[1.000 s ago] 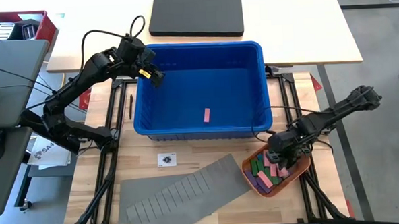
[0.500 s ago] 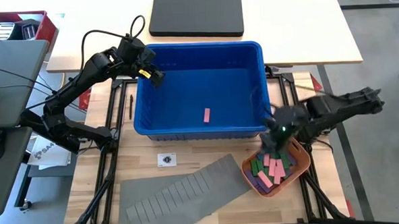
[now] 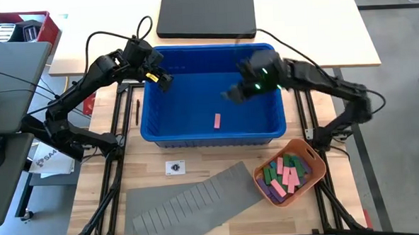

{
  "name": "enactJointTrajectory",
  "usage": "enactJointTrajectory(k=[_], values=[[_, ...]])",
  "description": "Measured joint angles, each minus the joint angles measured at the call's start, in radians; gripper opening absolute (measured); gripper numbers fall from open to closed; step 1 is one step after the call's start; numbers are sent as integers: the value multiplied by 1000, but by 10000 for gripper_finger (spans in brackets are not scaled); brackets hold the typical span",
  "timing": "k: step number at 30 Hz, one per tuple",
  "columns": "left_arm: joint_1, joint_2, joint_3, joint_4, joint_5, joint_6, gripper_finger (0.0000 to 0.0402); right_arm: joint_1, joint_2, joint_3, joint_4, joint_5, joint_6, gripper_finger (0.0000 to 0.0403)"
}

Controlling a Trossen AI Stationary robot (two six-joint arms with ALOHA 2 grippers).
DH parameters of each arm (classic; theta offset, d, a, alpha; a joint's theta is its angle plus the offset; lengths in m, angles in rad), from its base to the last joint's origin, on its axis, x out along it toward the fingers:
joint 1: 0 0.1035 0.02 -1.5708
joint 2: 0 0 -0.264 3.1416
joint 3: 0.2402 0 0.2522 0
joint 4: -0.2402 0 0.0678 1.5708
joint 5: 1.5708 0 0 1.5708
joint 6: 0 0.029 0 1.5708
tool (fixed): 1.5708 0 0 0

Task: Sort blocks
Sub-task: Put the pink block into the orange bin

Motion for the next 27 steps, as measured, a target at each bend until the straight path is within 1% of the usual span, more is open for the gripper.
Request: enactJointTrajectory(k=[3, 5, 8, 10, 13, 18, 22, 24, 25, 27], values=[[0, 0, 0, 0, 0, 0, 238, -78, 109, 115, 0, -88, -140, 196], [0, 0, 0, 0, 0, 0, 238, -117, 176, 179, -1, -122, -230, 196], [0, 0, 0, 0, 0, 0, 238, -164, 271, 253, -1, -122, -333, 196], [0, 0, 0, 0, 0, 0, 238, -192, 330, 285, -2, -106, -373, 196], [0, 0, 0, 0, 0, 0, 238, -237, 414, 310, -25, -77, -383, 197], [0, 0, 0, 0, 0, 0, 238, -293, 522, 320, -176, -66, -388, 208], [0, 0, 0, 0, 0, 0, 238, -310, 604, 319, -274, -73, -445, 245], [0, 0, 0, 0, 0, 0, 238, -311, 647, 318, -309, -121, -458, 268], [0, 0, 0, 0, 0, 0, 238, -309, 665, 318, -329, -138, -446, 278], [0, 0, 0, 0, 0, 0, 238, -300, 707, 318, -380, -142, -371, 291]])
